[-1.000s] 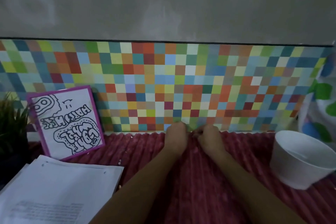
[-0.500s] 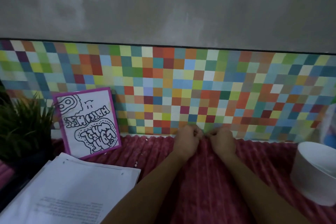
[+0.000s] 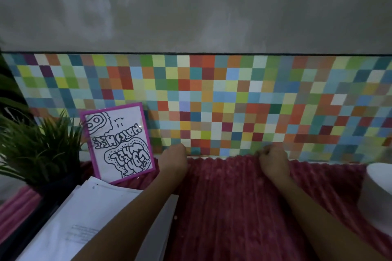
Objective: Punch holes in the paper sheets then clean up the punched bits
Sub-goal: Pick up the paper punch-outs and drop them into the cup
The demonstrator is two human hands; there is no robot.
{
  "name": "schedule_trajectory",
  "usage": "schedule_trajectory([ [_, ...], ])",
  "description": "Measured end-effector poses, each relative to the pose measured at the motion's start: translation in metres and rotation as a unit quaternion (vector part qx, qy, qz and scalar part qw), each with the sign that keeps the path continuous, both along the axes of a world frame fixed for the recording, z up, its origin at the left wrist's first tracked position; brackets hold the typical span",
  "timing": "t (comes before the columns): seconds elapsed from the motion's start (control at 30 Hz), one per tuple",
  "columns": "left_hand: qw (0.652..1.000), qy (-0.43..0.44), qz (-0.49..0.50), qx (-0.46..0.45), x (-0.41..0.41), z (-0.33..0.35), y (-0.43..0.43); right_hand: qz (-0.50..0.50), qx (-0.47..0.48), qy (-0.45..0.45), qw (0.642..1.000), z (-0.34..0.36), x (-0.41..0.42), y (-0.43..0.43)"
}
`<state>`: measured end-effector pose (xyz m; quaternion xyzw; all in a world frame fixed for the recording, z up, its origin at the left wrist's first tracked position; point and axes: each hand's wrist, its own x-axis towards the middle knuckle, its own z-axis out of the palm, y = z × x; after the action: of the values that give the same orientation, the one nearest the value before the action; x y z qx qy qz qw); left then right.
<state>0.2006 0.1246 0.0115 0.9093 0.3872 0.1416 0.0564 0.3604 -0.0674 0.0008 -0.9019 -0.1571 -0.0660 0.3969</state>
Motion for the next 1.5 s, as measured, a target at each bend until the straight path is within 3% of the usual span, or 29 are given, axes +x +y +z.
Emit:
schedule_trajectory([
  [0.17,0.999,-0.032,-0.006,-0.005,-0.002,-0.004,0.005,-0.021,0.127,0.015,0.992,0.027,0.007,-0.026],
  [0.33,0.995,-0.081,-0.039,-0.034,-0.006,0.010,0.012,-0.001,0.187,-0.008,0.982,0.070,0.020,-0.065],
  [0.53,0.980,-0.177,-0.093,0.016,0.008,0.057,-0.026,0.016,0.136,-0.015,0.990,0.145,0.015,-0.158],
  [0.6,0.966,-0.207,-0.156,-0.009,0.028,0.071,-0.066,0.007,0.071,-0.003,0.997,0.158,0.017,-0.197],
  [0.73,0.885,-0.270,-0.364,-0.108,0.076,0.090,-0.173,0.002,-0.086,0.012,0.996,0.158,0.018,-0.252],
  [0.83,0.833,-0.245,-0.466,-0.173,0.107,0.093,-0.251,0.030,-0.127,-0.013,0.991,0.141,0.017,-0.268],
  [0.9,0.821,-0.210,-0.504,-0.170,0.122,0.092,-0.287,0.045,-0.150,-0.015,0.988,0.128,0.020,-0.273],
  [1.1,0.856,-0.105,-0.498,-0.085,0.141,0.081,-0.320,0.039,-0.139,0.000,0.989,0.115,0.017,-0.282],
  [1.23,0.902,-0.142,-0.407,0.010,0.143,0.079,-0.326,0.015,-0.115,-0.020,0.993,0.112,0.014,-0.283],
  [1.4,0.902,-0.151,-0.403,-0.001,0.138,0.081,-0.328,0.024,-0.154,-0.052,0.986,0.111,0.005,-0.277],
  [1.5,0.900,-0.187,-0.390,-0.055,0.120,0.089,-0.327,0.013,-0.177,-0.087,0.980,0.115,0.002,-0.276],
])
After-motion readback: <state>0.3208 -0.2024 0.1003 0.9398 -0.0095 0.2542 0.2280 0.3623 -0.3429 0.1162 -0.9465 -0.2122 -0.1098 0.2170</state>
